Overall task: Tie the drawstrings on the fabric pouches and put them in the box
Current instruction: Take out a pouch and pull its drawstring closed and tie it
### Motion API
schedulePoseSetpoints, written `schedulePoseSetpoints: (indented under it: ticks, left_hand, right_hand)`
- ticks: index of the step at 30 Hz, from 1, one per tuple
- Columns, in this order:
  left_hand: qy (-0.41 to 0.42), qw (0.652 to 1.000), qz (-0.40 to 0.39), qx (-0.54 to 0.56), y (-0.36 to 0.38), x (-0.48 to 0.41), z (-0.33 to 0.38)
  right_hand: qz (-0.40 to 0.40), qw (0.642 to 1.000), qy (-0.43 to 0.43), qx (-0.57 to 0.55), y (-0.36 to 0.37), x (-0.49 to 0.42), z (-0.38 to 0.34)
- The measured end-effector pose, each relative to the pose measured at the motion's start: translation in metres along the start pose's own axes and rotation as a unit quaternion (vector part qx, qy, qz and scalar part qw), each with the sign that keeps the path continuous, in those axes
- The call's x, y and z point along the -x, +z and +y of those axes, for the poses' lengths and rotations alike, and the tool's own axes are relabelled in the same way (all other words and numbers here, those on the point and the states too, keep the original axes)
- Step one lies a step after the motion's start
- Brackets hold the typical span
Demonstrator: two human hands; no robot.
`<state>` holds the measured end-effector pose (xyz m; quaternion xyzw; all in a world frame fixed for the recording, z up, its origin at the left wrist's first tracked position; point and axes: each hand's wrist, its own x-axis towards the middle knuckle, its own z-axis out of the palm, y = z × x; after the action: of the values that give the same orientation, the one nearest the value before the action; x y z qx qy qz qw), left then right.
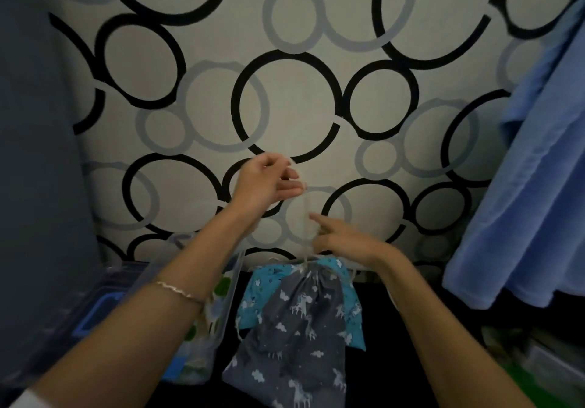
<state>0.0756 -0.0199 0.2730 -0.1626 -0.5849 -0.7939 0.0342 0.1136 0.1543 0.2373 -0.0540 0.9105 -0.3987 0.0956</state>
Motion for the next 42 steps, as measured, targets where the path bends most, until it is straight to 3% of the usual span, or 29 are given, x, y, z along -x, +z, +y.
schedulePoseSetpoints:
  ticks: [2, 5, 8, 10, 13, 17, 21, 23, 26, 28, 31, 32, 37, 42]
  left_hand:
    - [-0.017, 0.999, -0.035, 0.014, 0.014, -0.006, 0.000]
    - [-0.061, 0.997, -0.056, -0.002, 0.016, -0.012, -0.011]
    - [-0.074, 0.959, -0.132, -0.240, 0.003, -0.002, -0.035]
    - [-0.053, 0.926, -0.188, -0.324, 0.000, 0.010, -0.051]
    - [-0.055, 0.926, -0.158, -0.340, 0.002, 0.018, -0.069]
    - [-0.083, 0.966, -0.117, -0.214, 0.005, 0.017, -0.069]
    - [-0.103, 0.965, -0.162, -0.179, -0.008, 0.018, -0.065]
    - [-0.105, 0.967, -0.157, -0.171, -0.019, 0.018, -0.062]
    - [-0.111, 0.972, -0.063, -0.200, -0.052, 0.009, -0.057]
    - [-0.088, 0.949, -0.039, -0.302, -0.077, 0.003, -0.059]
    - [-0.048, 0.850, -0.103, -0.514, -0.085, 0.002, -0.073]
    - [-0.030, 0.834, -0.125, -0.537, -0.075, 0.003, -0.077]
    - [-0.050, 0.912, -0.241, -0.328, -0.007, 0.016, -0.082]
    - [-0.003, 0.914, -0.228, -0.336, 0.006, 0.019, -0.089]
  right_hand:
    - [-0.051, 0.998, -0.047, 0.004, 0.020, -0.003, -0.014]
    - [-0.010, 0.996, -0.089, -0.019, 0.030, -0.006, -0.017]
    - [0.037, 0.993, -0.076, -0.080, 0.023, -0.005, -0.013]
    - [0.048, 0.989, -0.060, -0.126, 0.019, -0.004, -0.011]
    - [0.055, 0.985, -0.052, -0.156, 0.017, -0.009, -0.004]
    - [0.040, 0.960, -0.044, -0.274, 0.011, -0.016, 0.010]
    - [0.009, 0.948, -0.053, -0.313, 0.012, -0.016, 0.015]
    - [0.045, 0.953, -0.049, -0.295, 0.009, -0.016, 0.019]
    - [0.146, 0.949, -0.027, -0.277, -0.002, -0.014, 0.036]
    - [0.159, 0.944, -0.023, -0.287, -0.006, -0.013, 0.047]
    - [0.121, 0.953, -0.033, -0.275, 0.001, -0.016, 0.043]
    - [0.109, 0.957, -0.041, -0.267, 0.004, -0.017, 0.039]
    - [0.093, 0.962, -0.059, -0.251, 0.012, -0.023, 0.020]
    - [0.106, 0.966, -0.059, -0.229, 0.005, -0.020, 0.020]
